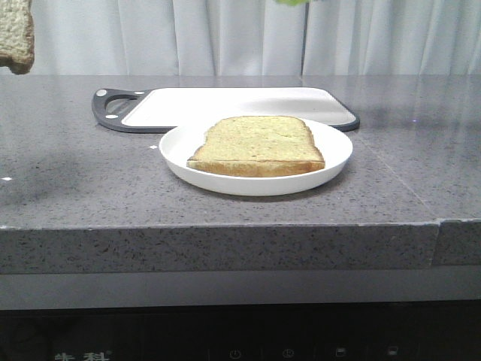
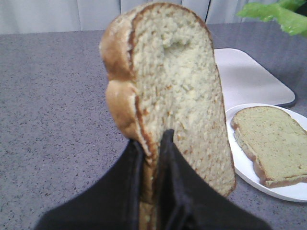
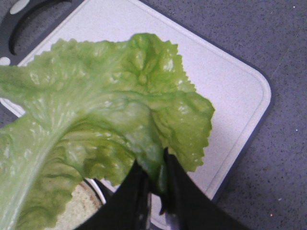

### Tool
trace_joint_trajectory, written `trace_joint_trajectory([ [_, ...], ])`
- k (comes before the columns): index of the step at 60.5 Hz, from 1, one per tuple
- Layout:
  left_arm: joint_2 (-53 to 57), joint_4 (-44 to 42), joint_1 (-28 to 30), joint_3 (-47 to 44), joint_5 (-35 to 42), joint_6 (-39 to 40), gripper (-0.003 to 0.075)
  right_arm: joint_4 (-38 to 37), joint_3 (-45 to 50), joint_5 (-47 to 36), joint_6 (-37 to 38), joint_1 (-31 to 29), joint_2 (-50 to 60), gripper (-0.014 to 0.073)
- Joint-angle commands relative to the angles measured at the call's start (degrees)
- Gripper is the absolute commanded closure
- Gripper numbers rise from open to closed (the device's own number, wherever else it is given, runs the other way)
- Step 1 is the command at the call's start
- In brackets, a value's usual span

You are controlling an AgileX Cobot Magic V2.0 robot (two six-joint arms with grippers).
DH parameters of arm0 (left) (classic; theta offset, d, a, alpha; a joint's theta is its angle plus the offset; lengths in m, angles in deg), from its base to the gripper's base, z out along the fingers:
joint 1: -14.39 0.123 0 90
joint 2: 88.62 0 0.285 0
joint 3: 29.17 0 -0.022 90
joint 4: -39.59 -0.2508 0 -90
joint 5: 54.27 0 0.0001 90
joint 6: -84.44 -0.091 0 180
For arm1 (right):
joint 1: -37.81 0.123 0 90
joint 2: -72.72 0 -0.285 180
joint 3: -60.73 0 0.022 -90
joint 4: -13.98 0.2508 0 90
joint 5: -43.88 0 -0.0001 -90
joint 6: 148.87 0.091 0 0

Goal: Left arm grabs bread, right arm adds lettuce
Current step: 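Lift the lettuce leaf and carry it over the plate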

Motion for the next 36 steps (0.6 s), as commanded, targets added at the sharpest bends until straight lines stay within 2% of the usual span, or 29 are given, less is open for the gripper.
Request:
trace_joint_trajectory([
  [1, 0.21, -1.23, -0.03, 1.86, 3.86, 0.47, 0.0741, 2.32, 6.19, -8.52, 0.5, 1.12, 7.68, 0.0655],
  [9, 0.21, -1.23, -0.03, 1.86, 3.86, 0.47, 0.0741, 3.08, 22.92, -20.39, 1.23, 3.92, 16.67, 0.0655],
  [19, 0.21, -1.23, -0.03, 1.86, 3.86, 0.47, 0.0741, 3.86, 36.15, -24.98, 1.63, 6.51, 21.25, 0.0655],
  [28, 0.21, -1.23, -0.03, 1.86, 3.86, 0.47, 0.0741, 3.79, 42.37, -28.45, 1.63, 7.05, 21.07, 0.0655],
  [36, 0.21, -1.23, -0.03, 1.86, 3.86, 0.47, 0.0741, 4.22, 44.11, -28.58, 1.63, 7.05, 20.95, 0.0655],
])
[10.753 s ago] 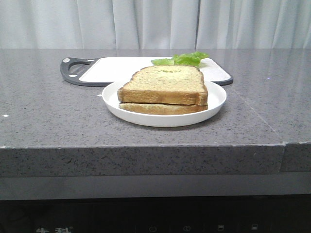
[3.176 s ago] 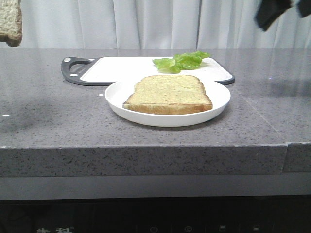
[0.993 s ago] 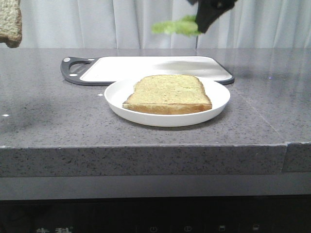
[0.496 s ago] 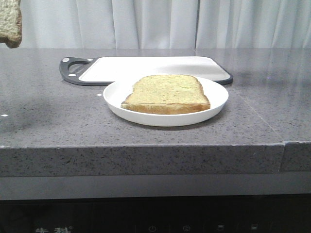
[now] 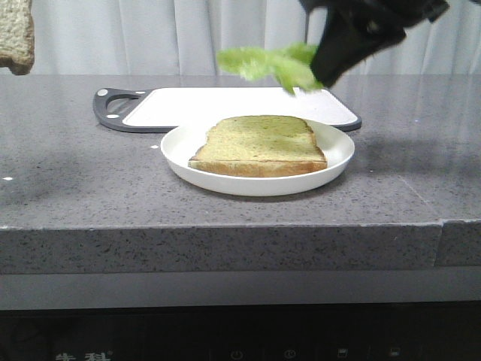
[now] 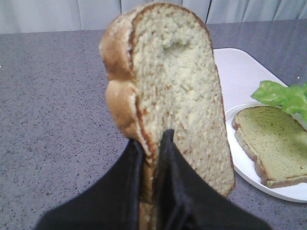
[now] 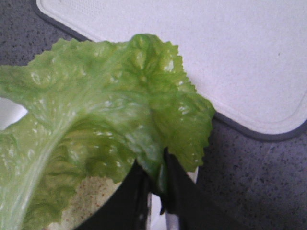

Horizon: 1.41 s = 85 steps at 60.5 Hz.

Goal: Left arm grabs bread, right arm adds lettuce
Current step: 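Lift the lettuce leaf and carry it over the plate, then lower the lettuce onto the bottom bread slice and open the right gripper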

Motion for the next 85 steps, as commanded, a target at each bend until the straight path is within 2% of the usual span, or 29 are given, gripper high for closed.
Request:
trace_joint_trajectory([
  [1, 0.21, -1.23, -0.03, 1.86, 3.86, 0.47, 0.0741, 1.38, -1.01, -3.87, -0.08, 0.05, 2.26, 0.0655],
  [20, 0.21, -1.23, -0.03, 1.86, 3.86, 0.47, 0.0741, 2.72, -1.01, 0.79, -0.29, 0.05, 1.3, 0.0653],
  [41, 0.21, -1.23, -0.03, 1.86, 3.86, 0.47, 0.0741, 6.21, -1.01, 2.02, -1.18, 0.05, -3.4, 0.0643],
  [47, 0.21, -1.33, -0.03, 1.86, 3.86, 0.47, 0.0741, 6.32, -1.01, 2.45, -1.18, 0.05, -3.69, 0.0571],
  [58, 0.21, -1.33, -0.03, 1.86, 3.86, 0.47, 0.0741, 6.58, -1.01, 2.5, -1.18, 0.05, -3.69, 0.022],
  [64, 0.21, -1.33, -0.03, 1.86, 3.86, 0.47, 0.0741, 6.58, -1.48, 2.94, -1.18, 0.05, -3.64, 0.0102],
  [69, 0.21, -1.33, -0.03, 1.86, 3.86, 0.47, 0.0741, 6.58, -1.99, 3.38, -1.18, 0.05, -3.38, 0.0073],
  [85, 0.21, -1.33, -0.03, 1.86, 3.86, 0.47, 0.0741, 6.58, -3.54, 4.66, -1.18, -0.07, 0.55, 0.0072],
])
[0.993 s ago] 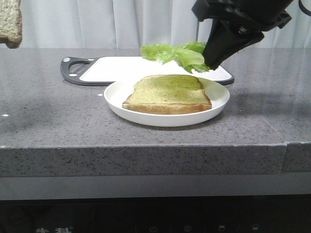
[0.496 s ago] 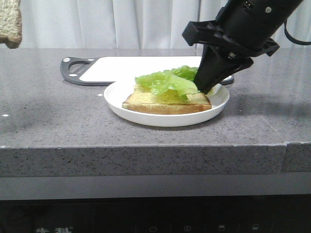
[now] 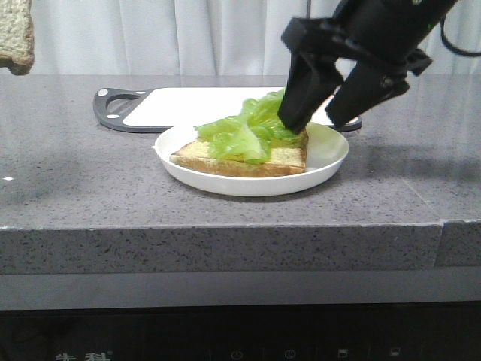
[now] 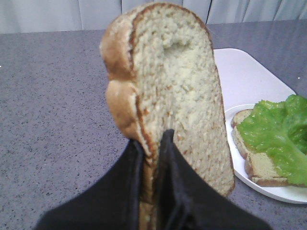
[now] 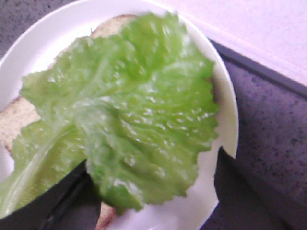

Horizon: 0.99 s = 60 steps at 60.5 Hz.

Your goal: Left arm grabs bread, right arm adds lettuce

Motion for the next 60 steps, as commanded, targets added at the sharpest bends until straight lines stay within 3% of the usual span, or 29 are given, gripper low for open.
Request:
trace_joint_trajectory([
  [1, 0.21, -1.33, -0.03, 1.86, 3.86, 0.47, 0.0741, 0.89, -2.37, -1.37, -0.46, -0.21, 4.51, 0.0072],
  [12, 0.21, -1.33, -0.03, 1.86, 3.86, 0.47, 0.0741, 0.26, -2.5, -0.68, -0.46, -0.26, 7.73, 0.0071],
  [19, 0.21, -1.33, -0.03, 1.86, 3.86, 0.47, 0.0741, -3.83, -2.5, -0.68, -0.4, -0.36, 10.88, 0.0075],
  [25, 0.21, -1.33, -0.03, 1.86, 3.86, 0.47, 0.0741, -5.77, -2.42, 0.37, -0.4, -0.36, 13.7, 0.0125],
  [33, 0.21, -1.21, -0.03, 1.86, 3.86, 0.47, 0.0741, -5.83, -0.4, -0.87, 0.0, -0.36, 17.65, 0.0349],
  [41, 0.21, 0.9, -0.03, 1.86, 4.35, 0.47, 0.0741, -5.83, 4.46, -4.11, 0.0, -0.36, 22.65, 0.0664],
  [60, -4.63, 10.08, -0.03, 4.18, 14.4, 0.47, 0.0741, -10.41, 24.9, -25.95, 0.03, -0.36, 41.07, 0.0655],
])
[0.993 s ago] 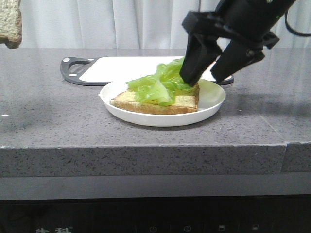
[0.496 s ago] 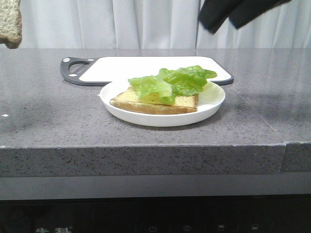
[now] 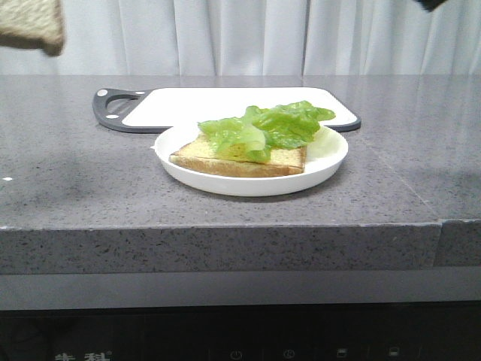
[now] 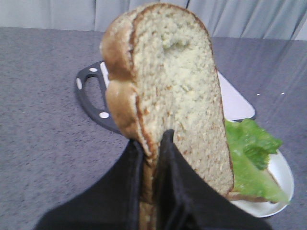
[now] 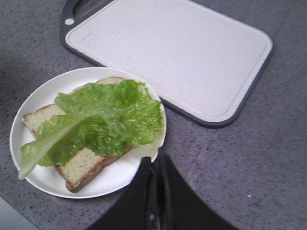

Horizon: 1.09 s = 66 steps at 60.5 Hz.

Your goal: Left arm grabs bread, right arm adds lettuce

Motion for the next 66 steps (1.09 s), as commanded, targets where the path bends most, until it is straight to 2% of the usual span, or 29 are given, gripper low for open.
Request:
trace_joint_trajectory([
  [1, -2.61, 3.12, -0.03, 3.54, 8.22, 0.37, 0.0741, -0.44, 4.15, -11.77, -0.07, -0.36, 7.3, 0.0655],
  [12, -12.87, 7.24, -0.03, 8.31, 13.9, 0.37, 0.0741, -0.38, 12.08, -15.22, -0.07, -0.36, 20.28, 0.0655],
  [19, -21.83, 8.79, -0.89, 15.15, 6.5, -2.21, 0.0741, -0.38, 13.83, -12.1, -0.07, -0.36, 25.79, 0.0655],
  [23, -26.25, 13.26, -1.46, 19.85, 2.82, -7.45, 0.0741, -0.38, 13.84, -9.26, -0.07, -0.36, 27.57, 0.0655],
  [26, -28.8, 21.96, -1.46, 23.38, 1.31, -15.83, 0.0741, -0.38, 13.84, -7.57, -0.07, -0.36, 28.31, 0.0655],
  [30, -32.06, 38.22, -1.25, 27.47, -1.55, -31.08, 0.0741, -0.38, 13.84, -6.11, -0.07, -0.36, 28.52, 0.0655],
  [36, -37.04, 65.5, 0.84, 33.04, -11.35, -55.31, 0.074, -0.38, 13.84, -5.64, -0.07, -0.36, 28.52, 0.0655],
  [40, -40.4, 78.45, 3.03, 35.12, -18.35, -65.57, 0.0741, -0.38, 13.84, -5.74, -0.07, -0.36, 28.52, 0.0655],
  [45, -44.14, 90.45, 6.56, 36.41, -24.82, -71.3, 0.0741, -0.38, 13.84, -5.68, -0.07, -0.36, 28.52, 0.0655],
  [53, -49.23, 99.73, 9.7, 36.78, -30.26, -75.78, 0.0741, -0.38, 13.84, -5.68, -0.07, -0.36, 28.52, 0.0655],
  [58, -51.78, 103.95, 11.06, 36.78, -34.74, -78.3, 0.0741, -0.38, 13.84, -5.68, -0.07, -0.36, 28.52, 0.0655],
  [66, -54.86, 104.28, 13.14, 36.78, -36.65, -78.3, 0.0741, -0.38, 13.84, -5.74, -0.07, -0.36, 28.52, 0.0655],
])
